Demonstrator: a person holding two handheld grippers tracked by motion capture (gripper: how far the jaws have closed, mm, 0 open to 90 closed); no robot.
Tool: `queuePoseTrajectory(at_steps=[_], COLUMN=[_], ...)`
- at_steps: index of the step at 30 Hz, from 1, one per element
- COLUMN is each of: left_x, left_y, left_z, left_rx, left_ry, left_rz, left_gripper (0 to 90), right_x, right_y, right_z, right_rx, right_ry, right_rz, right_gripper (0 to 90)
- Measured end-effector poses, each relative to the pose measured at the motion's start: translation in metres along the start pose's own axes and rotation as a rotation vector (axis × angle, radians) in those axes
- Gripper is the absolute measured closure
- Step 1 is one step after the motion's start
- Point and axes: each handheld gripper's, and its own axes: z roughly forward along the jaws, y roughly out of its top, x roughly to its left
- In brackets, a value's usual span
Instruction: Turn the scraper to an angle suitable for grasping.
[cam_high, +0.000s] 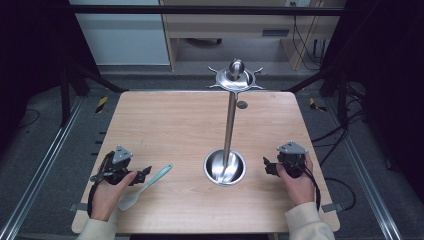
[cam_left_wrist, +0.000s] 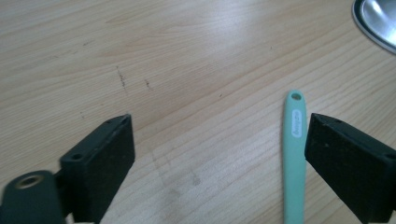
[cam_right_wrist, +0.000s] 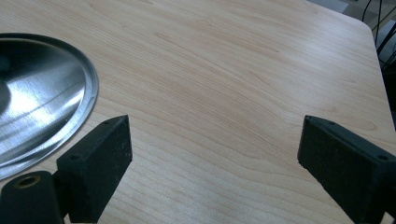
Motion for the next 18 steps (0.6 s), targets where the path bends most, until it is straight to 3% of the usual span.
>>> queuePoseTrajectory(at_steps=[3, 5, 10, 12, 15, 18], left_x=[-0.006, -0.009, -0.017, -0.024, -0.030, -0.033], left_y=[0.004, 0.007, 0.008, 0.010, 0.013, 0.016], left_z=[-0.002, -0.001, 0.001, 0.002, 0.004, 0.008], left_rx=[-0.044, -0.056, -0.024, -0.005, 0.024, 0.055], left_ry=[0.020, 0.007, -0.001, -0.025, -0.032, -0.058], left_rz=[0.036, 0.020, 0.058, 0.083, 0.122, 0.132], left_gripper=[12.9, 15.1, 34.1, 40.4, 55.2, 69.7], right_x=[-0.001, 0.000, 0.005, 0.006, 0.005, 0.005], right_y=[0.001, 0.002, 0.003, 0.003, 0.002, 0.002], right_z=[0.000, 0.003, 0.005, 0.003, 0.002, 0.003], right_rx=[-0.007, 0.005, 0.015, 0.008, 0.009, 0.012], right_ry=[0.010, 0.010, 0.016, 0.018, 0.016, 0.016], right_rz=[-0.010, -0.018, -0.033, -0.037, -0.038, -0.038], right_gripper=[10.3, 10.3, 10.3, 10.3, 10.3, 10.5])
